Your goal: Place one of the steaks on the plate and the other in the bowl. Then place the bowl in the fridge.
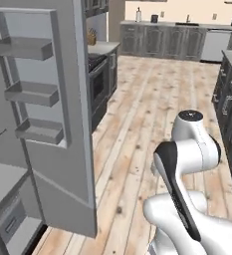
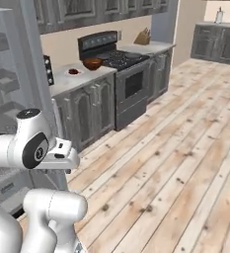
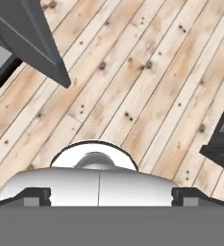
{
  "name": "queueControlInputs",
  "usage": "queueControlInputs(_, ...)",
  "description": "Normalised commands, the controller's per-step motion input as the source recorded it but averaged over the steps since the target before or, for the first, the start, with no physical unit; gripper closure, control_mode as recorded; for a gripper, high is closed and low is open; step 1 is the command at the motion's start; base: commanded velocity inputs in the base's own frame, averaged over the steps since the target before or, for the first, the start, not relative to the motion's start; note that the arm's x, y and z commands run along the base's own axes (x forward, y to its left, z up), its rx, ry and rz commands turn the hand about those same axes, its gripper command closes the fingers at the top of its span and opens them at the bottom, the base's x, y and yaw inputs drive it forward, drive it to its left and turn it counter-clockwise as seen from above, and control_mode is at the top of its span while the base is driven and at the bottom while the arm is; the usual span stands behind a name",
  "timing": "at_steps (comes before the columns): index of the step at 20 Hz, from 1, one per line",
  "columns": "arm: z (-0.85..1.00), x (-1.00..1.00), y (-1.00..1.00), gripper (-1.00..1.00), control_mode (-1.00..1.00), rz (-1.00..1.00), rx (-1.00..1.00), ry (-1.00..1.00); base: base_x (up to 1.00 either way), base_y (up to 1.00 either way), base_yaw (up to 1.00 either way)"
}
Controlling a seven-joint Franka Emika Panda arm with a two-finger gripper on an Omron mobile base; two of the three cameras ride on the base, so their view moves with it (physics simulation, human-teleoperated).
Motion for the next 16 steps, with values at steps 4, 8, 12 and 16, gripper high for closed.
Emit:
queueControlInputs(4, 0.0, 0.0, 0.0, -1.0, 1.0, 0.0, 0.0, 0.0, 0.0, -0.39, -0.88)
queueControlInputs(8, 0.0, 0.0, 0.0, -1.0, 1.0, 0.0, 0.0, 0.0, 0.0, -0.44, -0.86)
queueControlInputs(12, 0.0, 0.0, 0.0, -1.0, 1.0, 0.0, 0.0, 0.0, 0.06, -0.48, -0.57)
queueControlInputs(16, 0.0, 0.0, 0.0, -1.0, 1.0, 0.0, 0.0, 0.0, 0.89, -0.3, 0.15)
